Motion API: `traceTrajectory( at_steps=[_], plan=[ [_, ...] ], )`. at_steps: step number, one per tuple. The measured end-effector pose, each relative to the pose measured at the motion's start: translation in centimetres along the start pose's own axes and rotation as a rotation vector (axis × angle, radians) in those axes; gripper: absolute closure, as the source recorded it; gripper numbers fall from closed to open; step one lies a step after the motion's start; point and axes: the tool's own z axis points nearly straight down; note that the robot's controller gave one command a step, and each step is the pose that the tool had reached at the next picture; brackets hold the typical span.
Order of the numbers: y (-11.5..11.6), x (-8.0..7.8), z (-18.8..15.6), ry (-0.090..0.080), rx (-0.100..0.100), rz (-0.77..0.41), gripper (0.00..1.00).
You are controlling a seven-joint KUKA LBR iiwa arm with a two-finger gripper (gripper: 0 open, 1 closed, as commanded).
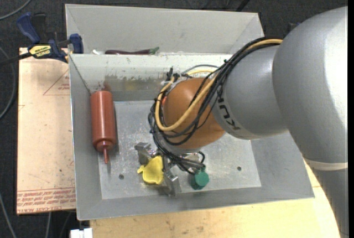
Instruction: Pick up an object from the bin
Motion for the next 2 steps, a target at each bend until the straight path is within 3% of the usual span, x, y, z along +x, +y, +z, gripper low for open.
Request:
traceTrajectory(
  at_steps=[1, 2],
  plan=[
    [-1.08, -3.95, -0.43, -0.006, 0.004, -0.701, 1.00],
    [-1.15, -4.32, -0.43, -0.007, 0.005, -0.705, 1.00]
  ],
)
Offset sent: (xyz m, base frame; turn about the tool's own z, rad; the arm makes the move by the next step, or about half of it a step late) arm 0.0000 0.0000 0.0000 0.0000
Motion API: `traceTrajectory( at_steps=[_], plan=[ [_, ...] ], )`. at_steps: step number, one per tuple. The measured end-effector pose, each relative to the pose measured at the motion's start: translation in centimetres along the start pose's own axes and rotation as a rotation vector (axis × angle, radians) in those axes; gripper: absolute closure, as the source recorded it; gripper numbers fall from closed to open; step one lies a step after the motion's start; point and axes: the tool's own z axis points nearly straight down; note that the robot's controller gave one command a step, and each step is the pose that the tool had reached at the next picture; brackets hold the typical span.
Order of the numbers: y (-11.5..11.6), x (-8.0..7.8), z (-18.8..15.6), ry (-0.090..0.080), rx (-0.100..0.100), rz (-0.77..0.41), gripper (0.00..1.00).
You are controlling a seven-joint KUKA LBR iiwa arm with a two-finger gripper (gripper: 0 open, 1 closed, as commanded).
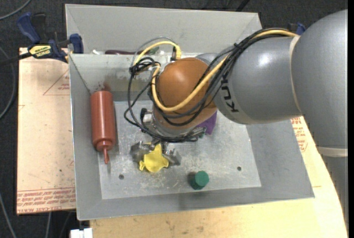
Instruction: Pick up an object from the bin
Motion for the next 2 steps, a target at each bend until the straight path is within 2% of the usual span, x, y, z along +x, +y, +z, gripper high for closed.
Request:
traceTrajectory(
  at_steps=[2],
  plan=[
    [0.23, 0.08, -0.59, 0.002, -0.005, 0.003, 1.00]
  ],
)
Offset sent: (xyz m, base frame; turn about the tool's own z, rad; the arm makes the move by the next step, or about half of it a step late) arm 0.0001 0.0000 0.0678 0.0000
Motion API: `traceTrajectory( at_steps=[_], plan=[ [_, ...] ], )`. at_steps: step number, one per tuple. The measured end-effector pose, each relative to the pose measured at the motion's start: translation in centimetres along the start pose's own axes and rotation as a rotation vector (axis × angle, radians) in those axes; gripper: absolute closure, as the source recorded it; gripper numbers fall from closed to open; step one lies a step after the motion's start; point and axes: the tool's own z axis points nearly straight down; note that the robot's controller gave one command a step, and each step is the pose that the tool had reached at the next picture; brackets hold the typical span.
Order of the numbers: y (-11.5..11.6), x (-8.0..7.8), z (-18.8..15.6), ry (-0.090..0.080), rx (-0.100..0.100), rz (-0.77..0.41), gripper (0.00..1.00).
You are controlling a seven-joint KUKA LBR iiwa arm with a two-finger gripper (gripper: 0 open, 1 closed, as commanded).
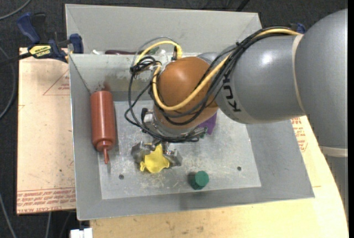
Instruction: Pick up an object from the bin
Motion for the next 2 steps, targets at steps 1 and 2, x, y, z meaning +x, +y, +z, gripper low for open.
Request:
traceTrajectory(
  at_steps=[1, 2],
  plan=[
    [0.2, 0.0, -2.2, 0.002, -0.005, 0.001, 1.00],
    [0.1, 0.0, -4.7, 0.000, -0.002, 0.002, 1.00]
  ],
)
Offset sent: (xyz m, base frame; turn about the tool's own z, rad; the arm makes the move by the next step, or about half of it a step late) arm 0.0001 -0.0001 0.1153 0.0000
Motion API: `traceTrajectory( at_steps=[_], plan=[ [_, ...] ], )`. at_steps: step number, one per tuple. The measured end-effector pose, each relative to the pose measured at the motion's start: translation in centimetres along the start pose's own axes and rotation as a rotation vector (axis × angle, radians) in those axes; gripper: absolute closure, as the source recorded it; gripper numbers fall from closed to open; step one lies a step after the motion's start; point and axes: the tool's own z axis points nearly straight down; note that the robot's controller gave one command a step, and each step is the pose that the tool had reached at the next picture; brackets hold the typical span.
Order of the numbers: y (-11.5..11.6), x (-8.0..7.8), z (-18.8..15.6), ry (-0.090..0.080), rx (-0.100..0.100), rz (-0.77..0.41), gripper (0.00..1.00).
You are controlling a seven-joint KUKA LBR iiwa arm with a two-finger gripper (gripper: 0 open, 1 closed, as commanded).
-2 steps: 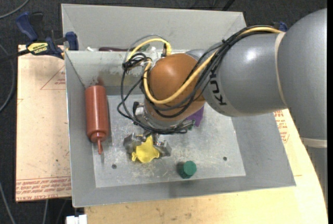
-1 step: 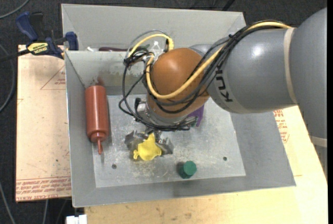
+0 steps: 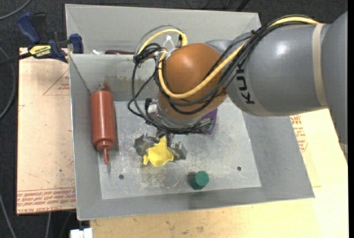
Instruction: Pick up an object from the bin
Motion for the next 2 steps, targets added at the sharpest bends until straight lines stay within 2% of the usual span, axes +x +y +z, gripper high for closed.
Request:
traceTrajectory(
  at_steps=[2],
  plan=[
    [-0.15, -0.13, -2.90, -0.005, 0.006, 0.001, 1.00]
  ],
)
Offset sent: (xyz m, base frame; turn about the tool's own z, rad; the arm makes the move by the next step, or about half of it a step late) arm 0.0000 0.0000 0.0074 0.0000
